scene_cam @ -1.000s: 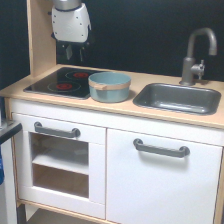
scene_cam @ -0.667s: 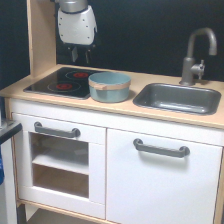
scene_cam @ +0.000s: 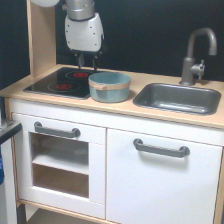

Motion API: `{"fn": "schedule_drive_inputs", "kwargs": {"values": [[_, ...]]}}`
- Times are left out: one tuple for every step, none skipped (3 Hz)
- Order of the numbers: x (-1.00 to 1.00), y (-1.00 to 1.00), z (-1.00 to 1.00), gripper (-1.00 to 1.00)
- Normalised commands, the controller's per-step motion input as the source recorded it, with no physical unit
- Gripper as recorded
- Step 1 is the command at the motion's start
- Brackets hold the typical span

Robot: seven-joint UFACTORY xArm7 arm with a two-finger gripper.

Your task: Place the pot in the sink

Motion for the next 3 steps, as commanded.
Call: {"fn": "schedule_drive_inputs", "kwargs": {"values": [[0.07,0.19,-0.94,1.00],[0.02,0.15,-0.81,1.00],[0.12,0.05,-0.70,0.99]]}}
